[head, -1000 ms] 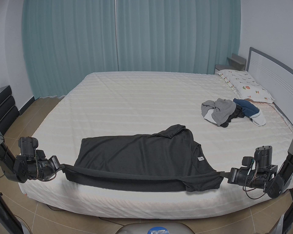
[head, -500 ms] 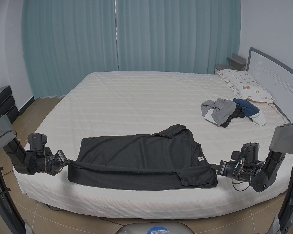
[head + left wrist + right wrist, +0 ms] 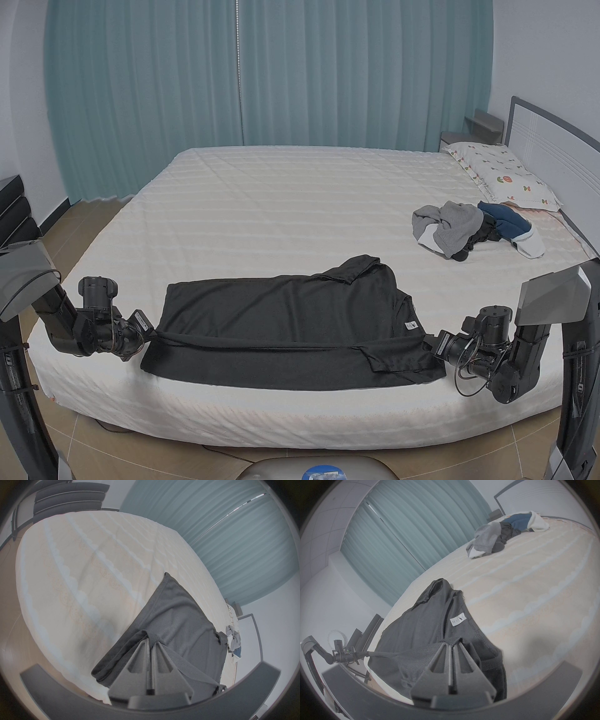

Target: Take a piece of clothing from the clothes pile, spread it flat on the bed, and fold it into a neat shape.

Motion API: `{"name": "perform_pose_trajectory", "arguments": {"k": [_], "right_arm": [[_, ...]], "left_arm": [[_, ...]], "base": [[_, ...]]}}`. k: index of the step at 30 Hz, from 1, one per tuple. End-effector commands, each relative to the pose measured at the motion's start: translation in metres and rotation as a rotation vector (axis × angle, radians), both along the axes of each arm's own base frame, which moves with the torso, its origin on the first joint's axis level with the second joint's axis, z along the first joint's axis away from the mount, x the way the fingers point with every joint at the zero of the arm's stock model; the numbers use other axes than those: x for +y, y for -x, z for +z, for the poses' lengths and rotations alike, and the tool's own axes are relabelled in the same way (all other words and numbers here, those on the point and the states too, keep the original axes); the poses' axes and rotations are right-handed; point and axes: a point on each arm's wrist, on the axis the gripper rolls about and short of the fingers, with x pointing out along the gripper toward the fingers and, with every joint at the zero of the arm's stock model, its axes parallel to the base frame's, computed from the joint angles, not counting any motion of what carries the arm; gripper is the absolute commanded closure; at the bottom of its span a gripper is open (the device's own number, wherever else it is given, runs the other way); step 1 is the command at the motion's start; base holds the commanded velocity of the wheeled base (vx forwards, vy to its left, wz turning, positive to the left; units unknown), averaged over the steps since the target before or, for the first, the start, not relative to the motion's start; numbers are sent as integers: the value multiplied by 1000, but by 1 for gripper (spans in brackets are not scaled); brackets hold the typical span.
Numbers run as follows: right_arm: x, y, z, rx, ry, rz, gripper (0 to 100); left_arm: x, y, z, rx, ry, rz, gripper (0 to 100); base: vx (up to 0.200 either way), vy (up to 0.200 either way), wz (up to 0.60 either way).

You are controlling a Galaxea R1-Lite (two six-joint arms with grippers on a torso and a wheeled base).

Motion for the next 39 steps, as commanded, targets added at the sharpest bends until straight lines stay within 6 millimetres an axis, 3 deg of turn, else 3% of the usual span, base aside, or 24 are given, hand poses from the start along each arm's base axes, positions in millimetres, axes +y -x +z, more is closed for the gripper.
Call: {"name": "perform_pose_trajectory", "arguments": {"k": [1,4,5,6,11,15,19,23,29,34,39], "right_arm": [[0,0,-14,25,-3,-3,100],[1,0,-17,15,-4,-3,100],[1,0,-18,8,-4,-2,0],[2,0,-18,2,-5,1,0],[2,1,-8,-31,-14,-1,0],[-2,5,21,-78,-76,-35,0],[-12,24,41,-65,-127,-67,0],[-19,39,37,7,-177,-110,0],[-26,40,33,84,-369,-148,0],[-26,44,30,115,-386,-135,0],[-26,45,22,150,-391,-126,0]], "left_arm": [[-2,-4,-10,20,-8,4,100],[-4,-6,-10,20,0,22,100],[-5,-8,-9,19,8,29,100],[-5,-9,-8,18,15,37,0],[-5,-9,-7,14,22,43,0],[-3,-8,-6,15,37,64,0],[7,-1,10,-15,55,94,0],[14,12,19,-28,78,100,0],[19,20,18,-7,160,109,0],[21,26,17,6,181,100,0],[13,33,24,0,175,72,0]], "base": [[0,0,0],[0,0,0],[0,0,0],[0,0,0],[0,0,0],[0,0,0],[0,0,0],[0,0,0],[0,0,0],[200,0,0],[0,0,0]]}}
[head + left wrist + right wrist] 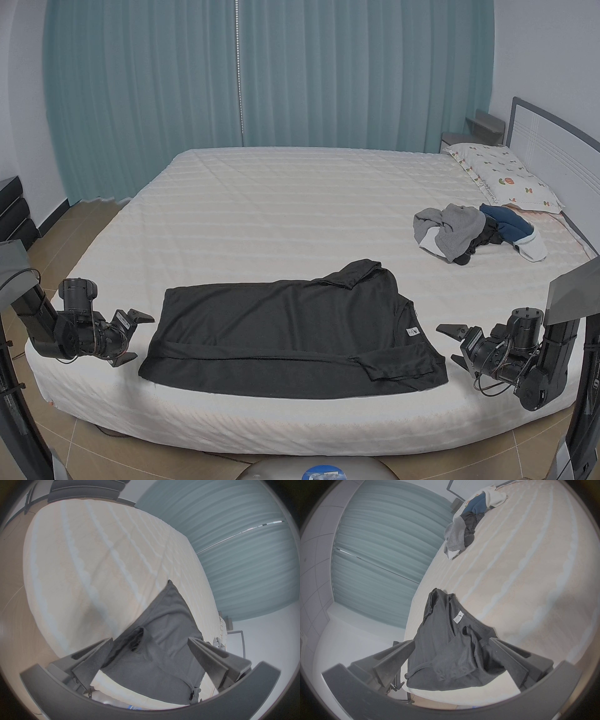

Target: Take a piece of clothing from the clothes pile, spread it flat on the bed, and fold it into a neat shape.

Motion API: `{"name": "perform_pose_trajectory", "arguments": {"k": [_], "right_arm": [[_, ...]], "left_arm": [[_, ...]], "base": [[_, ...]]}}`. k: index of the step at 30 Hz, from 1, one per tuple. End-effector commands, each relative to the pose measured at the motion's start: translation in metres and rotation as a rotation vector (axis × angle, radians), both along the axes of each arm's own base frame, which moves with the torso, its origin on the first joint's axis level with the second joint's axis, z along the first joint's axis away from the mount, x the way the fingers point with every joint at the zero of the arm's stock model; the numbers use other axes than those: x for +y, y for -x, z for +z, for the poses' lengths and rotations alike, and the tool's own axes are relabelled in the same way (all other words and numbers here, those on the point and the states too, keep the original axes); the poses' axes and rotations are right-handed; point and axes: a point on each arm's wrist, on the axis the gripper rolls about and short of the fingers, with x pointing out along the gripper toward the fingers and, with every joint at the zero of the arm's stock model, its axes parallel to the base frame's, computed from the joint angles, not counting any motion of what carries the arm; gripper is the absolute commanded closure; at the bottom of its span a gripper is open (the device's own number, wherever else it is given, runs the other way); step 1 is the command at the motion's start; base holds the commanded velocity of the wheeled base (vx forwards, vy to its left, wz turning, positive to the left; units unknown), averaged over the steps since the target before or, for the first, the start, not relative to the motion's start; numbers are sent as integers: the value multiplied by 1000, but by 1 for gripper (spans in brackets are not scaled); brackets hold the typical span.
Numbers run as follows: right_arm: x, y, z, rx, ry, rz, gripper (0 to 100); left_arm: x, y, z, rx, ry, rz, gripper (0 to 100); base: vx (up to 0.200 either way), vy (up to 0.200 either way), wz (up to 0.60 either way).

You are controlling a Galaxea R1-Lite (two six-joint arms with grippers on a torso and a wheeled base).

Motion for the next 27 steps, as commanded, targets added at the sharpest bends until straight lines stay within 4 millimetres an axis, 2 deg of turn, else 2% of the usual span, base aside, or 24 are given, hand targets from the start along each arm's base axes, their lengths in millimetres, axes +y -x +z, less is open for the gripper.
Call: {"name": "perform_pose_trajectory", "arguments": {"k": [1,4,10,14,19,27], "right_arm": [[0,0,-7,20,-9,16,0],[0,1,-12,44,-31,44,0],[1,0,-12,60,-83,45,0],[2,1,-13,65,-80,48,0],[4,1,-14,66,-75,56,0],[8,1,-18,75,-62,65,0]], "left_arm": [[-7,6,12,-22,-4,-21,0],[-17,10,17,-28,-4,-51,0],[-46,11,11,-1,-17,-132,0],[-53,11,10,1,-28,-143,0],[-65,1,-13,56,-70,-155,0],[-72,-6,-27,67,-199,-185,0]], "base": [[0,0,0],[0,0,0],[0,0,0],[0,0,0],[0,0,0],[0,0,0]]}}
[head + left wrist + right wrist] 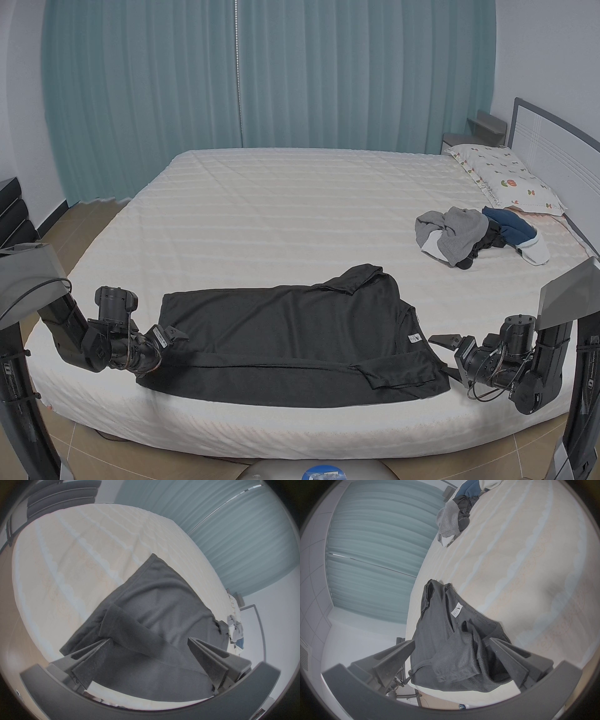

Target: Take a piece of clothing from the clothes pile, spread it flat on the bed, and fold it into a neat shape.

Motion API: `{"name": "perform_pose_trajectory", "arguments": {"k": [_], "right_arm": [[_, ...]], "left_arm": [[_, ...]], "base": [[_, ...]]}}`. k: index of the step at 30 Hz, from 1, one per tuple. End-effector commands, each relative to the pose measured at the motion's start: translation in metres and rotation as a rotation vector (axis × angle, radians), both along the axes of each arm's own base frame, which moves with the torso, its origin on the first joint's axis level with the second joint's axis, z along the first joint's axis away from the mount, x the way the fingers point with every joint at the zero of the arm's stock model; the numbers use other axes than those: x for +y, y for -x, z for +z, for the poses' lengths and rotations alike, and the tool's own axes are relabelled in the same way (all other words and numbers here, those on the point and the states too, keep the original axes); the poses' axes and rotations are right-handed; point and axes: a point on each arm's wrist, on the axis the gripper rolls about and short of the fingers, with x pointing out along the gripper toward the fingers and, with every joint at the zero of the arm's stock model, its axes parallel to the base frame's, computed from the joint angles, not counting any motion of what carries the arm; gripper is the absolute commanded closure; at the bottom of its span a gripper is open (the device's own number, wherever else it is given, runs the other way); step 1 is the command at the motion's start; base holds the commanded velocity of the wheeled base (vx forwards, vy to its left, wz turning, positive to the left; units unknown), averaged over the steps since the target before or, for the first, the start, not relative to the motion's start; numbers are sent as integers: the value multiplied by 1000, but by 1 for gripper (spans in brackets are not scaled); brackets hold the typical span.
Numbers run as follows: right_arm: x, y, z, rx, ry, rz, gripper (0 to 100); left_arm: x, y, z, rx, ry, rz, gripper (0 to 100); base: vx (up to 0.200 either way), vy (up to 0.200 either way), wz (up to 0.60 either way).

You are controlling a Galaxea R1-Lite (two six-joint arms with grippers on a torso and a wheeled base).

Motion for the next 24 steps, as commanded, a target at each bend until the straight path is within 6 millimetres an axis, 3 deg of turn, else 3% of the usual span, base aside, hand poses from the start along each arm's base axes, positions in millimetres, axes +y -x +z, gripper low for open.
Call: {"name": "perform_pose_trajectory", "arguments": {"k": [1,11,24], "right_arm": [[3,0,-2,-4,6,12,0],[4,1,-4,1,13,15,0],[4,1,-6,2,31,25,0]], "left_arm": [[-5,-6,-13,21,-20,-11,0],[7,-40,3,-74,82,135,0],[26,-59,-11,-185,59,247,0]], "base": [[0,0,0],[0,0,0],[0,0,0]]}}
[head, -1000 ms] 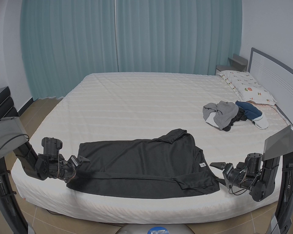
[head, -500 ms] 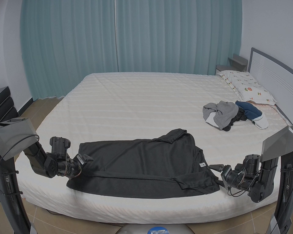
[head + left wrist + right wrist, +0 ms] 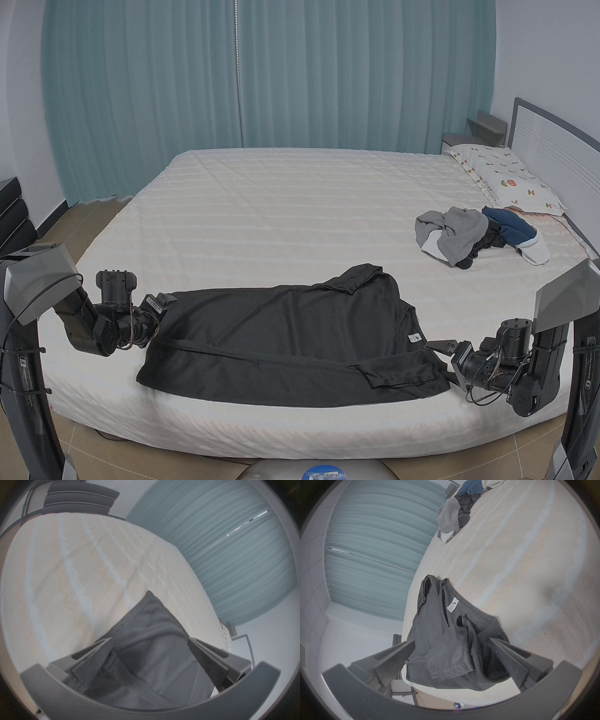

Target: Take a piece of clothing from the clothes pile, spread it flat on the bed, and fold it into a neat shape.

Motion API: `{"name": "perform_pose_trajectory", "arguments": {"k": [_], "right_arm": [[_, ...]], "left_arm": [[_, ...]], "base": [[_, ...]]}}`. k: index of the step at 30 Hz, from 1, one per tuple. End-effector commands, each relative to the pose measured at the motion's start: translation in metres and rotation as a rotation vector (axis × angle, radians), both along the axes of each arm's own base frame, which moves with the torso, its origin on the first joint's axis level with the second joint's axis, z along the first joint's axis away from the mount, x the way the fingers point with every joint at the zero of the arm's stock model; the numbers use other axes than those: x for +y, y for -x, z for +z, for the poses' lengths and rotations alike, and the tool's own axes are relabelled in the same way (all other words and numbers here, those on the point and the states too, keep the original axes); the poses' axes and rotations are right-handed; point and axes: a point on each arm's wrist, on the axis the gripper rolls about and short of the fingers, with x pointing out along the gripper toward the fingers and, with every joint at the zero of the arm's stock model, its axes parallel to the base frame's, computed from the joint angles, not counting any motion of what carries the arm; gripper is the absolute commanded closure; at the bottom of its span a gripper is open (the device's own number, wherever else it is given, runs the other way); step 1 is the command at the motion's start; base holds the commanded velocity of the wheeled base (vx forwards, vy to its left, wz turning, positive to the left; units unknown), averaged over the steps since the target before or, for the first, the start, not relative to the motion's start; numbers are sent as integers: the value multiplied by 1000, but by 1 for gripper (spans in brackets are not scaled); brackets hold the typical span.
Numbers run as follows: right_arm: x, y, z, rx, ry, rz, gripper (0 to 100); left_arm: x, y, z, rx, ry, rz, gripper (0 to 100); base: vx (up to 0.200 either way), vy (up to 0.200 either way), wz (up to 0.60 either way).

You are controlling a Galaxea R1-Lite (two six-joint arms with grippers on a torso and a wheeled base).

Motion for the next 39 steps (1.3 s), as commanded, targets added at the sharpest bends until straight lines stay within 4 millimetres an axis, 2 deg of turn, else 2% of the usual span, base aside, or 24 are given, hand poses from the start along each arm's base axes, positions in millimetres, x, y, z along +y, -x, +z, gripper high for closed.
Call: {"name": "perform_pose_trajectory", "arguments": {"k": [1,7,10,11,20,30,36,39], "right_arm": [[0,-1,0,-9,-1,1,0],[0,0,0,-8,-1,1,0],[0,0,0,-8,-1,1,0],[0,0,0,-8,-1,1,0],[0,0,1,-9,-1,0,0],[-3,-2,5,-28,-9,-10,0],[3,1,28,-95,-7,-17,0],[13,9,38,-115,8,-11,0]], "left_arm": [[5,-1,-7,-5,11,31,0],[17,8,11,-42,73,74,0],[19,17,16,-39,90,63,0],[21,29,20,-31,114,40,0],[22,37,18,-6,140,17,0],[22,40,12,20,142,18,0],[21,42,11,27,143,15,0],[21,43,10,30,141,15,0]], "base": [[0,0,0],[0,0,0],[0,0,0],[0,0,0],[0,0,0],[0,200,0],[0,67,0],[0,0,0]]}}
